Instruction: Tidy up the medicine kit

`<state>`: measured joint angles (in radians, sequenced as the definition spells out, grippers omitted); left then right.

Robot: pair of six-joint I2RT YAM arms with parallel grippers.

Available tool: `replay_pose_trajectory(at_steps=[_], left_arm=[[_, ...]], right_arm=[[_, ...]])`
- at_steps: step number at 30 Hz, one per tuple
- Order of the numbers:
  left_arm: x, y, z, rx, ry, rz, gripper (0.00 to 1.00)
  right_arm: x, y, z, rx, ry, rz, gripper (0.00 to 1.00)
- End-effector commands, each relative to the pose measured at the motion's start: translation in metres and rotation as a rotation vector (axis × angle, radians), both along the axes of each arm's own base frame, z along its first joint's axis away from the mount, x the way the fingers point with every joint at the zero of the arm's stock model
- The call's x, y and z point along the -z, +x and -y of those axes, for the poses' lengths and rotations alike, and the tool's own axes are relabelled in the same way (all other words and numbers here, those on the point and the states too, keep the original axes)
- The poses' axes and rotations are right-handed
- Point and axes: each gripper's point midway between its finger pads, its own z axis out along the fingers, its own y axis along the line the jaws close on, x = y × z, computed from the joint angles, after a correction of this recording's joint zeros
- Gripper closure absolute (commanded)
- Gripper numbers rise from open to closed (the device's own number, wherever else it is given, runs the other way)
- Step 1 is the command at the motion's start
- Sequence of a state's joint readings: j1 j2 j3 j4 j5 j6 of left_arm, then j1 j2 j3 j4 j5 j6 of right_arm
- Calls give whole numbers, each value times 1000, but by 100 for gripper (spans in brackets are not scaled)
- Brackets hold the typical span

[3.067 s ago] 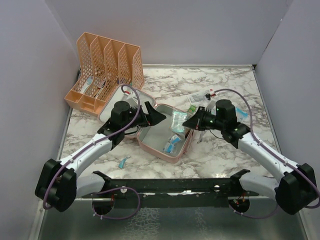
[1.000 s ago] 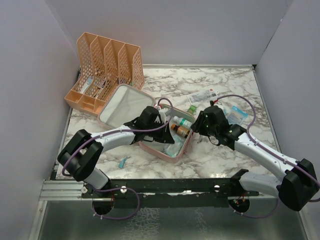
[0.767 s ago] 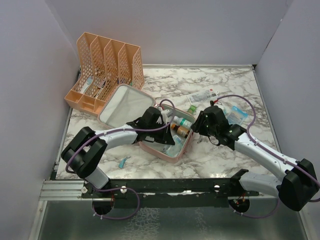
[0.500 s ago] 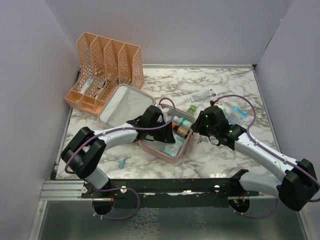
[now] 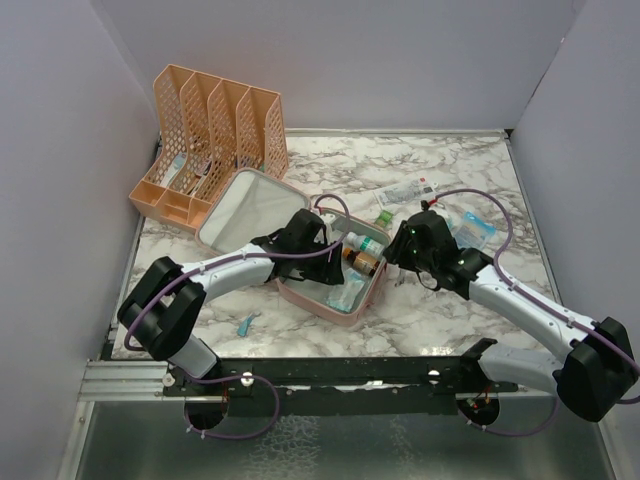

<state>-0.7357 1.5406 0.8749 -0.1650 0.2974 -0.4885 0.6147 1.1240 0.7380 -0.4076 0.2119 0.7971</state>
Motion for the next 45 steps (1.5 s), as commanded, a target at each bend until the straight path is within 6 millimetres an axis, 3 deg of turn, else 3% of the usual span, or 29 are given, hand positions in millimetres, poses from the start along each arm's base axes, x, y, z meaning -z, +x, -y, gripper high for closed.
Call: replay_pose_trajectory(at_steps=[1, 6, 13, 18, 23, 32, 41, 45], left_arm=[[-12, 5, 3, 7, 1, 41, 47], [-27, 18, -6, -33, 31, 129, 48], [-91, 50, -43, -150, 101, 428, 48], [-156, 59, -79, -268, 96, 660, 46], [-199, 48, -98, -315, 10, 806, 42], [-214, 34, -119, -398, -90, 894, 34], [-210, 31, -113, -382, -123, 863, 33], [-207, 31, -110, -374, -123, 851, 33]], right_arm=[[-17, 12, 6, 43, -39, 53, 61], [-30, 26, 35, 130, -180, 118, 62], [-48, 50, 76, 226, -310, 184, 61], [-30, 63, 97, 270, -248, 115, 59], [0, 72, 94, 324, -156, 0, 55], [48, 94, 74, 366, -123, -171, 56], [73, 94, 91, 437, -220, -220, 58], [82, 95, 94, 428, -254, -231, 66]])
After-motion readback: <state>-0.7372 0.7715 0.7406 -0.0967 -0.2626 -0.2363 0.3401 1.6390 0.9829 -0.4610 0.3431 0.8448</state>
